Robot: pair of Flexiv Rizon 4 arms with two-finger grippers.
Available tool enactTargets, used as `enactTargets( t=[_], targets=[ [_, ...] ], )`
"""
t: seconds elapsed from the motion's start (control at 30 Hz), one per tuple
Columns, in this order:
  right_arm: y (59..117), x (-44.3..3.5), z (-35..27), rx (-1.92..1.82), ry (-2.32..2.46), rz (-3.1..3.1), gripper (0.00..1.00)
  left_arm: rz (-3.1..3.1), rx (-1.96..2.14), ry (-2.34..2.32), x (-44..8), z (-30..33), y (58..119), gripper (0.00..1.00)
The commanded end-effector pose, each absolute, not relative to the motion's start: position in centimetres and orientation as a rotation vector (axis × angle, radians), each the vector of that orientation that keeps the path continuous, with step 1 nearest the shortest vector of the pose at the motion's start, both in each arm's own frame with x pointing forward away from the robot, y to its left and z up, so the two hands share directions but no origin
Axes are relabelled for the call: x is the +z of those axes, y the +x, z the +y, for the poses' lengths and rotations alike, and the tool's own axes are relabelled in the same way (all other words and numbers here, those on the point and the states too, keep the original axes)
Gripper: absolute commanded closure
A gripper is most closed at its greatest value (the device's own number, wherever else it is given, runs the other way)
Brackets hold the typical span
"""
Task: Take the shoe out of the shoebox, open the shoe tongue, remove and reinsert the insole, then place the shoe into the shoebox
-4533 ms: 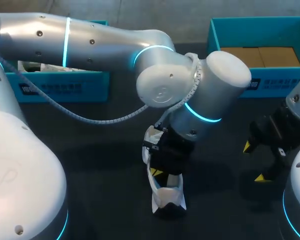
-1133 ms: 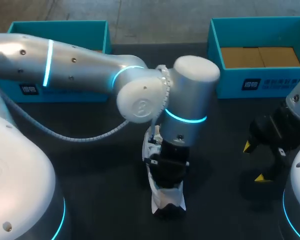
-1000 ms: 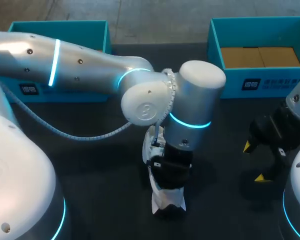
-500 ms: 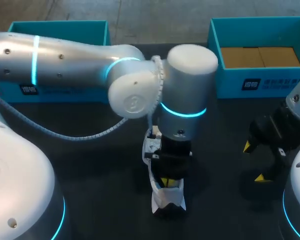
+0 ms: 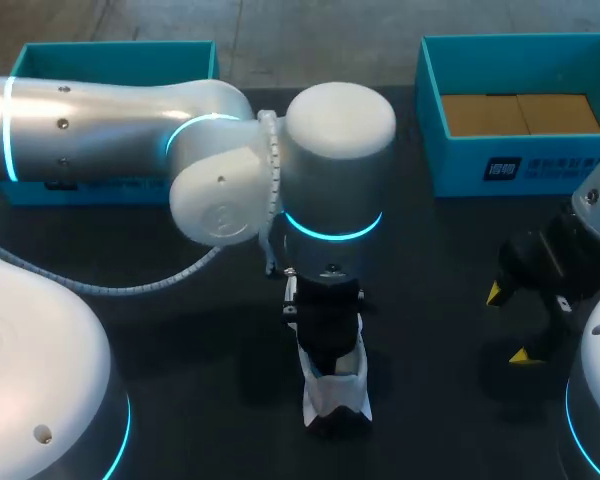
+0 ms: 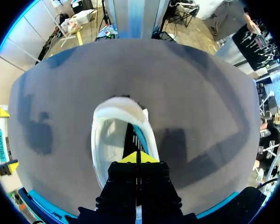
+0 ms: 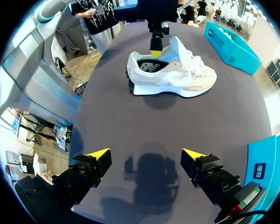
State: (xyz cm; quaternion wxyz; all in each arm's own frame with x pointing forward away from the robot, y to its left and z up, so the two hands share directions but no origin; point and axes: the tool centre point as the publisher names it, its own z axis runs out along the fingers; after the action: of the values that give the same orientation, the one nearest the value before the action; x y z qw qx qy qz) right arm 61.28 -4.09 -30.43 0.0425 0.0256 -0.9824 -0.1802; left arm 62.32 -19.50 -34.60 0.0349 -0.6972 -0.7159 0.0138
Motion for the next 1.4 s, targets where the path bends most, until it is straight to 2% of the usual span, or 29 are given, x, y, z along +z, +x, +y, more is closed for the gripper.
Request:
enactTargets(
  t=[0.03,0.13,0.27,0.47,0.57,0.6,0.67,0.7,1.4],
  targets=[
    [61.2,-30.5,-4.0,-0.548,0.077,-3.008,0.00,-2.216,0.070,-2.146,-35.4,-19.7,62.6,1.00],
    [61.2,-30.5,-4.0,-0.548,0.077,-3.008,0.00,-2.222,0.070,-2.148,-35.3,-20.1,62.8,1.00],
    [61.2,-30.5,-4.0,-0.548,0.077,-3.008,0.00,-2.239,0.072,-2.145,-35.3,-20.6,63.3,0.95],
    [61.2,-30.5,-4.0,-0.548,0.077,-3.008,0.00,-2.234,0.040,-2.123,-35.5,-21.0,63.8,0.77],
    [61.2,-30.5,-4.0,-0.548,0.077,-3.008,0.00,-2.226,0.025,-2.121,-35.5,-20.9,63.6,0.56],
    [61.2,-30.5,-4.0,-0.548,0.077,-3.008,0.00,-2.224,0.020,-2.119,-35.5,-20.9,63.5,0.44],
    [61.2,-30.5,-4.0,-0.548,0.077,-3.008,0.00,-2.228,0.014,-2.115,-35.3,-20.7,63.4,0.11],
    [61.2,-30.5,-4.0,-0.548,0.077,-3.008,0.00,-2.233,0.011,-2.110,-35.2,-20.5,63.4,0.00],
    [61.2,-30.5,-4.0,-0.548,0.077,-3.008,0.00,-2.352,0.017,-1.976,-34.4,-18.3,64.9,0.00]
  ],
)
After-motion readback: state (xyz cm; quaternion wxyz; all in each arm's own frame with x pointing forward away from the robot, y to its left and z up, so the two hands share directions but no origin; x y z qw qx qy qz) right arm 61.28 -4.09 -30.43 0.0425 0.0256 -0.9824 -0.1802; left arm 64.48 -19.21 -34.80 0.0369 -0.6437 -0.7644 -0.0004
